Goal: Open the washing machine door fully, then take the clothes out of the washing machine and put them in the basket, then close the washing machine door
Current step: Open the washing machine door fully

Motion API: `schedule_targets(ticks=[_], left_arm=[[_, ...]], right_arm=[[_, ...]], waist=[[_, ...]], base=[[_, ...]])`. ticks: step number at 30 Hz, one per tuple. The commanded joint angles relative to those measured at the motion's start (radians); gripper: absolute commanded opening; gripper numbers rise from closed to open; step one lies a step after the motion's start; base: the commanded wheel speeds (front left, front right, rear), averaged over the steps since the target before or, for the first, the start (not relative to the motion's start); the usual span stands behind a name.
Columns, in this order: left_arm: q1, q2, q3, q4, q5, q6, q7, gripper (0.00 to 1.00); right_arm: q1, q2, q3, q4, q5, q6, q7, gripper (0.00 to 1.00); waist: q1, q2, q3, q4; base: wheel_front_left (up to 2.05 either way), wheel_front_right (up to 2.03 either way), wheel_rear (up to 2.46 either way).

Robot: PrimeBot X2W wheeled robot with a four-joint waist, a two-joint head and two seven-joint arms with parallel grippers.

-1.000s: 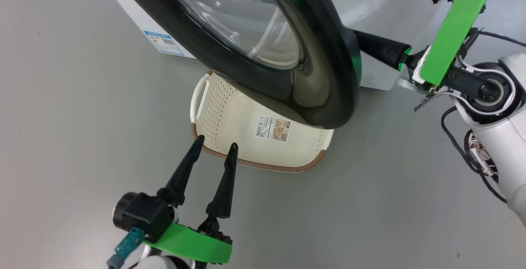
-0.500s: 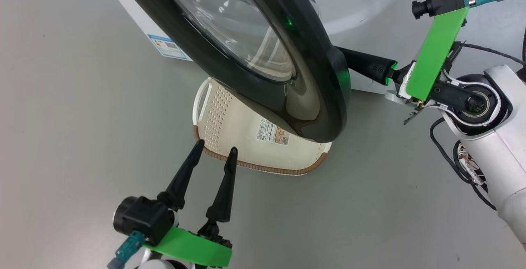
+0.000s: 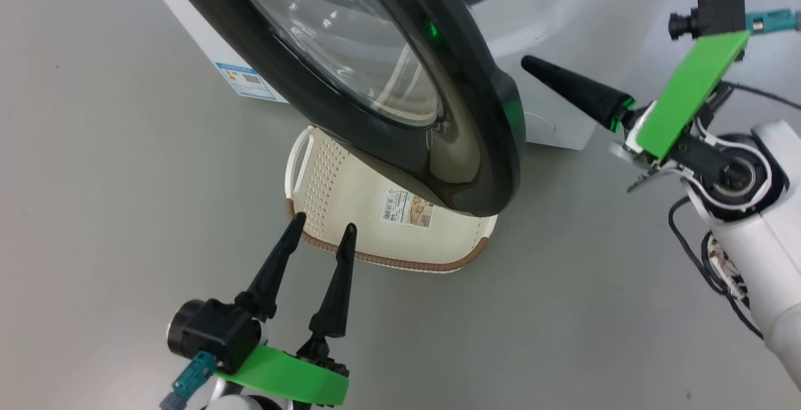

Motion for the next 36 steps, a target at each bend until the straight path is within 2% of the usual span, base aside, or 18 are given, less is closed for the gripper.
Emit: schedule_targets(ticks=[1,9,26,36], left_arm=[[0.015,0.01,0.041,-0.016,0.015,-0.004,-0.012,1.0],[0.031,0.01,0.08,-0.009,0.035,-0.012,-0.012,1.0],[0.08,0.01,0.177,0.013,0.07,-0.022,-0.012,1.0],[0.098,0.01,0.208,0.023,0.082,-0.029,-0.012,1.0]], right_arm=[[0.043,0.0,-0.001,-0.022,-0.028,0.008,-0.018,1.0],[0.173,-0.039,-0.012,-0.036,-0.049,0.008,-0.088,1.0],[0.462,-0.056,0.007,-0.075,-0.091,0.008,-0.328,1.0],[0.533,-0.085,0.073,-0.066,-0.224,0.008,-0.539,1.0]], waist=[[0.0,-0.0001,-0.01,-0.011],[0.0,-0.0001,-0.033,-0.048],[0.0,-0.0001,-0.083,-0.148],[0.0,-0.0001,-0.1,-0.19]], base=[[0.0,0.0,0.0],[0.0,0.0,0.0],[0.0,0.0,0.0],[0.0,0.0,0.0]])
